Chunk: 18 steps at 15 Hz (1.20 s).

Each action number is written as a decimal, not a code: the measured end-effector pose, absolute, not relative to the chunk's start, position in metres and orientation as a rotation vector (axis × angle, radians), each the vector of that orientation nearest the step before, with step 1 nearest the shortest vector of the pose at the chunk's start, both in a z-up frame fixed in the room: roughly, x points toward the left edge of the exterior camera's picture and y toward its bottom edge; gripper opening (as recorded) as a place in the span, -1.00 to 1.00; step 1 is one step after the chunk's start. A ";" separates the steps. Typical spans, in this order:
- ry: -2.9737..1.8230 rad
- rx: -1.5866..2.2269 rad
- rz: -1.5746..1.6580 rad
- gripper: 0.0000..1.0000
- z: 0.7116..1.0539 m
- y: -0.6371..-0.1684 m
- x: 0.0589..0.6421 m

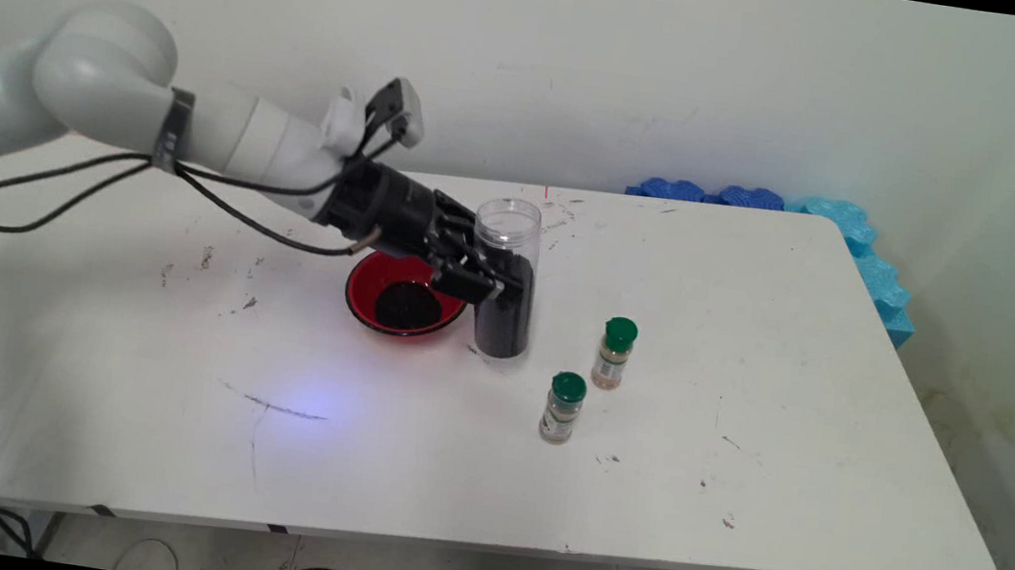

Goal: Place the picked object on the table

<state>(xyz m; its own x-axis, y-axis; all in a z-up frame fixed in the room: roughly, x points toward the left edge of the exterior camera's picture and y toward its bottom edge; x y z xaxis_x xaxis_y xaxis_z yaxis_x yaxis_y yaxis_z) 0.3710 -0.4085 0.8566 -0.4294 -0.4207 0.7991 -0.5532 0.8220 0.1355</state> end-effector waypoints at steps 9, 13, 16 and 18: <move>-2.086 0.734 0.185 -1.00 0.822 -0.413 0.358; -2.087 0.737 0.185 -1.00 0.813 -0.414 0.355; -2.086 0.738 0.185 -1.00 0.808 -0.414 0.353; -2.083 0.739 0.185 1.00 0.806 -0.415 0.352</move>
